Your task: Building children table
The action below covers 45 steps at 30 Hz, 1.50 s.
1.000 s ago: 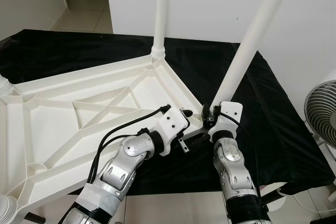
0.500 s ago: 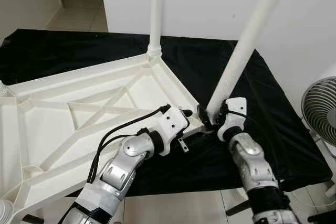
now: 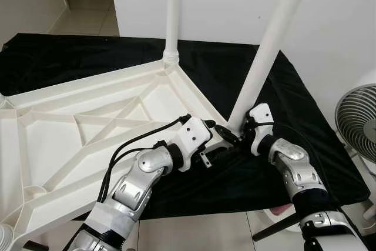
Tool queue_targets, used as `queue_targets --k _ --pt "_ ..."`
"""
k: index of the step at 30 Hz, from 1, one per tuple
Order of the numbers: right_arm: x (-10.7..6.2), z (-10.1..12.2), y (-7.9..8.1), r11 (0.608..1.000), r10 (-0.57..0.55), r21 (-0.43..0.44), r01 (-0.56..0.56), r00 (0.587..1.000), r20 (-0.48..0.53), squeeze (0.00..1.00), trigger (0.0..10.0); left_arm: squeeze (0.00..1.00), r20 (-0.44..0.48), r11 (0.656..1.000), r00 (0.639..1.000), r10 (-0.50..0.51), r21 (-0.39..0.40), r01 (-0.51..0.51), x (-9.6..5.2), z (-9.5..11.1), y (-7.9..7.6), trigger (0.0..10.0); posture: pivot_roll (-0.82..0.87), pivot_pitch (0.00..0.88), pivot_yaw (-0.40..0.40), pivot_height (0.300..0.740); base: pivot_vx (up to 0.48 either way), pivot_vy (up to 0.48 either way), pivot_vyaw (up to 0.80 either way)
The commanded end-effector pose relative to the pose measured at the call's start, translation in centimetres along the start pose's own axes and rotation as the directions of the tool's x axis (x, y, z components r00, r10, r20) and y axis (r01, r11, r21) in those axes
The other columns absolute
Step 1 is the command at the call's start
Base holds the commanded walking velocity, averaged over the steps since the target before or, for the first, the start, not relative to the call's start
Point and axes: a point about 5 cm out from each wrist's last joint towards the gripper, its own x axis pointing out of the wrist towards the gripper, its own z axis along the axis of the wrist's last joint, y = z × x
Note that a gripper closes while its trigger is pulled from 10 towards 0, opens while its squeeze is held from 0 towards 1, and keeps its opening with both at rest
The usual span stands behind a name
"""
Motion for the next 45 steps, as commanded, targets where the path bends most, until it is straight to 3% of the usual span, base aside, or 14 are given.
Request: queue_targets --k 1,12,13,14,19,25,27,29,31,32,34,37,40,45 --pt "0.4 -0.2 0.6 0.999 0.053 0.002 -0.053 0.999 0.0 0.0 0.0 0.0 -0.004 1.0 1.0 -0.012 0.002 0.012 0.1 0.0 0.1 10.0 0.11 0.028 -0.054 0.74 0.0 0.0 0.0" --pt "0.5 -0.9 0.7 0.994 0.101 0.029 -0.101 0.995 -0.004 0.0 0.0 0.0 -0.007 1.0 1.0 -0.015 0.007 0.015 0.0 0.0 0.1 10.0 0.12 0.017 -0.049 0.74 0.0 0.0 0.0" --pt "0.4 -1.2 0.6 0.998 0.065 0.026 -0.065 0.998 -0.024 0.0 4.5 0.0 -0.008 1.0 1.0 -0.018 0.006 0.018 0.0 0.0 0.0 10.0 0.12 0.015 -0.048 0.74 0.0 0.0 0.0" --pt "0.5 -1.6 0.5 0.999 0.024 0.03 -0.023 0.998 -0.05 0.0 10.0 0.0 -0.008 1.0 1.0 -0.021 0.005 0.021 0.0 0.0 0.0 10.0 0.11 0.013 -0.047 0.74 0.0 0.0 0.0" --pt "0.8 -2.5 0.3 0.993 -0.109 0.028 0.112 0.988 -0.105 0.0 10.0 0.0 -0.007 1.0 1.0 -0.03 0.004 0.03 0.0 -0.1 -0.2 10.0 0.11 0.011 -0.044 0.74 0.0 0.0 0.0" --pt "1.4 -3.1 1.7 0.937 -0.319 0.121 0.329 0.943 -0.094 0.0 10.0 0.0 -0.008 0.999 0.999 -0.045 0.003 0.045 0.1 -0.1 -0.5 10.0 0.11 0.005 -0.043 0.74 0.0 0.0 0.0" --pt "1.4 -3.2 1.9 0.927 -0.341 0.133 0.351 0.935 -0.095 0.0 10.0 0.0 -0.008 0.999 0.999 -0.046 0.003 0.046 0.0 -0.1 -0.5 10.0 0.11 0.005 -0.043 0.74 0.0 0.0 0.0" --pt "1.0 -3.2 2.5 0.833 -0.517 0.172 0.525 0.851 -0.096 0.0 10.0 0.0 -0.01 0.999 0.999 -0.047 0.002 0.047 0.0 -0.2 -0.6 10.0 0.11 0.003 -0.048 0.74 0.0 0.0 0.0" --pt "0.8 -3.2 2.6 0.796 -0.571 0.174 0.58 0.815 -0.101 0.0 10.0 0.0 -0.01 0.999 0.999 -0.047 0.001 0.047 0.0 -0.2 -0.6 10.0 0.11 0.003 -0.048 0.74 0.0 0.0 0.0" --pt "0.8 -3.2 2.6 0.796 -0.571 0.174 0.58 0.815 -0.101 0.0 10.0 0.0 -0.01 0.999 0.999 -0.047 0.001 0.047 0.0 -0.2 -0.6 10.0 0.11 0.003 -0.048 0.74 0.0 0.0 0.0" --pt "0.1 -3.5 3.5 0.688 -0.693 0.171 0.705 0.708 -0.136 0.0 10.0 0.0 -0.012 0.999 0.998 -0.054 0.002 0.054 0.1 -0.3 -0.8 10.0 0.1 0.003 -0.05 0.74 0.0 0.0 0.0" --pt "-0.3 -3.2 4.8 0.583 -0.78 0.179 0.792 0.608 -0.151 0.0 10.0 0.0 -0.014 0.998 0.998 -0.06 0.003 0.06 0.2 -0.3 -0.9 10.0 0.1 0.005 -0.05 0.74 0.0 0.0 0.0" --pt "-0.1 -2.9 5.1 0.607 -0.765 0.181 0.774 0.63 -0.13 0.0 10.0 0.0 -0.013 0.998 0.998 -0.061 0.002 0.061 0.2 -0.3 -1.0 10.0 0.09 0.006 -0.047 0.74 0.0 0.0 0.0" --pt "-0.3 -2.5 4.6 0.61 -0.766 0.188 0.77 0.634 -0.111 0.0 10.0 0.0 -0.013 0.998 0.998 -0.066 0.001 0.066 0.2 -0.3 -1.1 10.0 0.09 0.006 -0.048 0.74 0.0 0.0 0.0"
